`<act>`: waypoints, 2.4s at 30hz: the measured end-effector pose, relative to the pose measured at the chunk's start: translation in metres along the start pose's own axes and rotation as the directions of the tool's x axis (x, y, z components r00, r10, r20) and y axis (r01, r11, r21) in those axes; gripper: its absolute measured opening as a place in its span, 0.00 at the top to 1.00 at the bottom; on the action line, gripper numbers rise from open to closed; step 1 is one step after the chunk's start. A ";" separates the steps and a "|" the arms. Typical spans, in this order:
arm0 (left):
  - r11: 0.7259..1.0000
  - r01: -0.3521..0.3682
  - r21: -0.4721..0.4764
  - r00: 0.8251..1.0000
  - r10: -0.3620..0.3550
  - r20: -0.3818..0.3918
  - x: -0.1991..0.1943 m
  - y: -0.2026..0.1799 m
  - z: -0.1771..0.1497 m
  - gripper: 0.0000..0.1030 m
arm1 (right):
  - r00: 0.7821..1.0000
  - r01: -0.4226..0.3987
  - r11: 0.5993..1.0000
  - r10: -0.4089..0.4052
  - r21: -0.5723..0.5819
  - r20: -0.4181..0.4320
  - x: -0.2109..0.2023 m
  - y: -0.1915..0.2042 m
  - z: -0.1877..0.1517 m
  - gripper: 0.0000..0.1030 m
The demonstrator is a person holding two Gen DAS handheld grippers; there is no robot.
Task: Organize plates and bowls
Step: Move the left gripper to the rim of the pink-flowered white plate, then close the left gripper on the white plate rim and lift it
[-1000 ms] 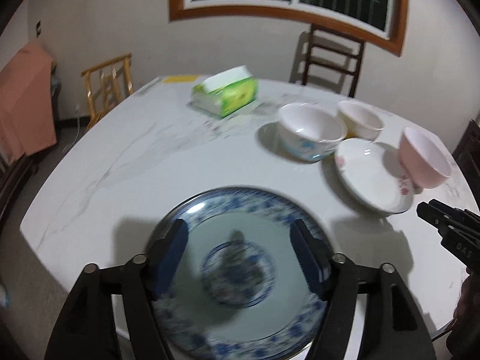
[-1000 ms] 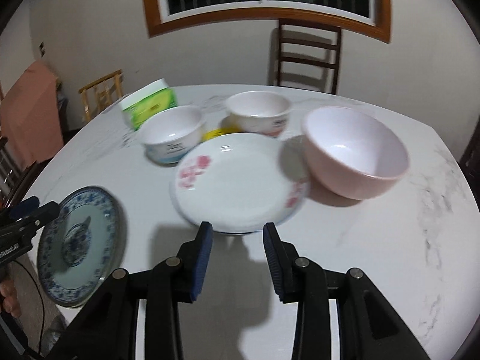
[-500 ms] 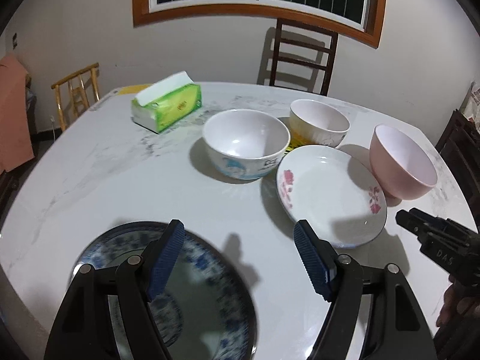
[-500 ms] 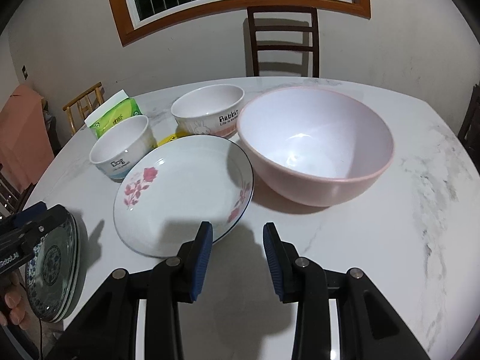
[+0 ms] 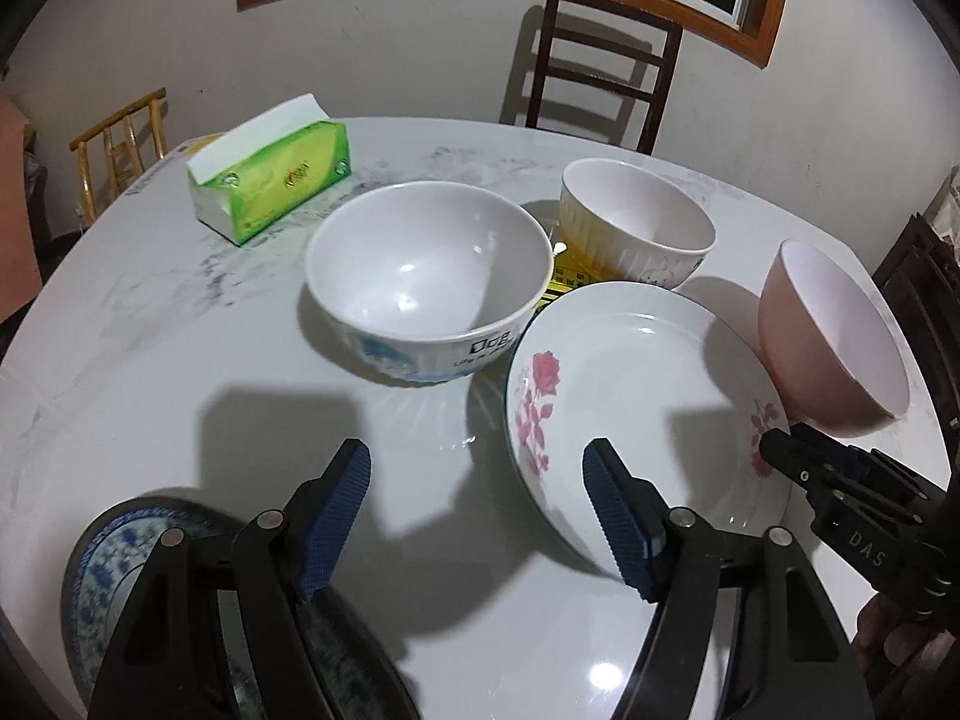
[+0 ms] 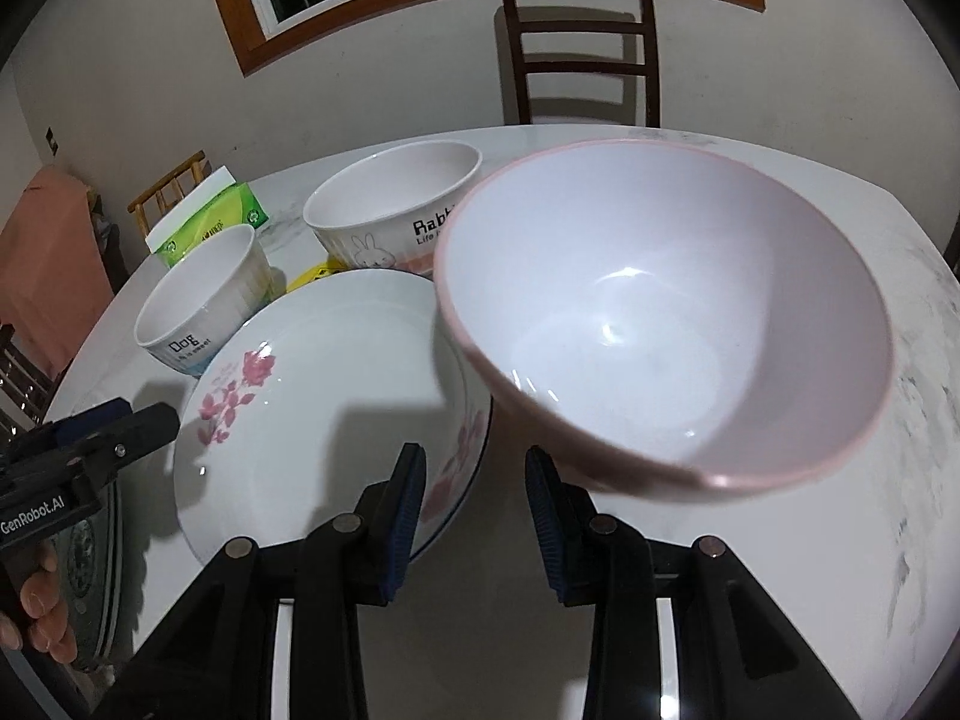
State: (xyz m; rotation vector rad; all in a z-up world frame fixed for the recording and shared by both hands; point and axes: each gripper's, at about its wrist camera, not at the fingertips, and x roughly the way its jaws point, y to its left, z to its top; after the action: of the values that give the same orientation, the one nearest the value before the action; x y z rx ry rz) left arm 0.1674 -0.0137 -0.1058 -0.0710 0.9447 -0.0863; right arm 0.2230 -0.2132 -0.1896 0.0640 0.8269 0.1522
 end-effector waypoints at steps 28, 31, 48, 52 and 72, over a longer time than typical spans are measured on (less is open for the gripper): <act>0.997 0.083 0.001 0.989 -0.082 -0.122 0.051 -0.010 0.013 0.70 | 0.995 -0.081 0.996 0.083 0.028 -0.056 0.024 -0.007 0.017 0.84; 0.994 0.111 -0.011 0.983 -0.112 -0.149 0.052 -0.013 0.015 0.78 | 0.994 -0.082 0.996 0.084 0.032 -0.066 0.023 -0.007 0.016 0.84; 0.986 0.162 0.045 0.956 -0.146 -0.256 0.041 -0.018 0.000 0.78 | 0.985 -0.073 0.996 0.081 0.060 -0.150 0.008 -0.008 -0.001 0.84; 0.985 0.163 0.057 0.955 -0.143 -0.258 0.034 -0.019 -0.010 0.78 | 0.983 -0.070 0.996 0.080 0.061 -0.168 0.003 -0.006 -0.009 0.83; 0.985 0.168 0.045 0.954 -0.151 -0.258 0.021 -0.015 -0.034 0.82 | 0.984 -0.057 0.998 0.058 0.011 -0.167 -0.022 0.006 -0.038 0.83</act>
State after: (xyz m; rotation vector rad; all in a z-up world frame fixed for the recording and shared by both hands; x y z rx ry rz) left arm 0.1511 -0.0313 -0.1408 -0.0755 1.1910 -0.2822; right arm 0.1796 -0.2112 -0.1983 0.0816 0.9932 0.2115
